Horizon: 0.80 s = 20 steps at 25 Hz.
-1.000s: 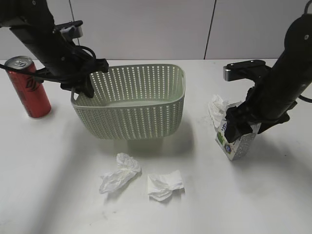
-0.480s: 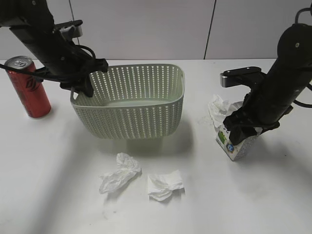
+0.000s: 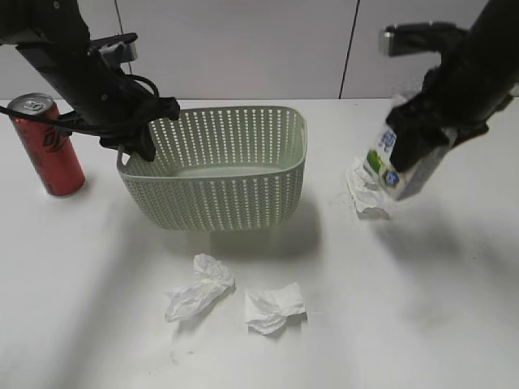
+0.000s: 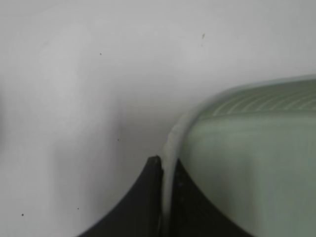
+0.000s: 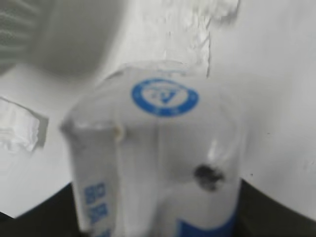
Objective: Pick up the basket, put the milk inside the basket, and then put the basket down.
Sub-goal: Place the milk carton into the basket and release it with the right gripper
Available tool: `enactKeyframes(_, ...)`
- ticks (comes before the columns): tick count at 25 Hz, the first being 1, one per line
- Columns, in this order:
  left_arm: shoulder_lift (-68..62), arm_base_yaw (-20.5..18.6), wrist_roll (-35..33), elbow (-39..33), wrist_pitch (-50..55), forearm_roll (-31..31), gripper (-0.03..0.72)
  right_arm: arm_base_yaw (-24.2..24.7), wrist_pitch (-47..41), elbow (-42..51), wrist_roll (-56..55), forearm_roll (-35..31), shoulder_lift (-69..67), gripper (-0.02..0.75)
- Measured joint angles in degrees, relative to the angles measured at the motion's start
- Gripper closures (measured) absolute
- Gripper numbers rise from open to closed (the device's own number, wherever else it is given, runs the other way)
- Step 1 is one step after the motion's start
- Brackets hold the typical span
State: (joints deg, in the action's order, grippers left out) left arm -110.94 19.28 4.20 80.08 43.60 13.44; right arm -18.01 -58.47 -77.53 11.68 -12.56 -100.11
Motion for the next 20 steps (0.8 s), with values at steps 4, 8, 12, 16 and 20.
enactKeyframes(4, 0.00, 0.00, 0.00, 0.00, -0.27, -0.22, 0.688, -4.72, -2.64, -10.90, 0.05, 1.37, -0.01, 0.412)
enactKeyframes(8, 0.00, 0.00, 0.00, 0.00, -1.53, -1.28, 0.688, -11.81, -4.12, -21.66, 0.11, 2.40, -3.94, 0.412)
enactKeyframes(12, 0.00, 0.00, 0.00, 0.00, -2.21, -2.36, 0.688, -17.00, -4.73, -30.32, 0.11, 4.41, -11.96, 0.414)
enactKeyframes(16, 0.00, 0.00, 0.00, 0.00, -2.24, -2.90, 0.688, -19.94, -4.62, -34.99, 0.11, 7.91, -20.26, 0.414)
enactKeyframes(20, 0.00, 0.00, 0.00, 0.00, -2.24, -3.06, 0.688, -20.38, -3.81, -35.98, 0.16, 8.92, -26.73, 0.414)
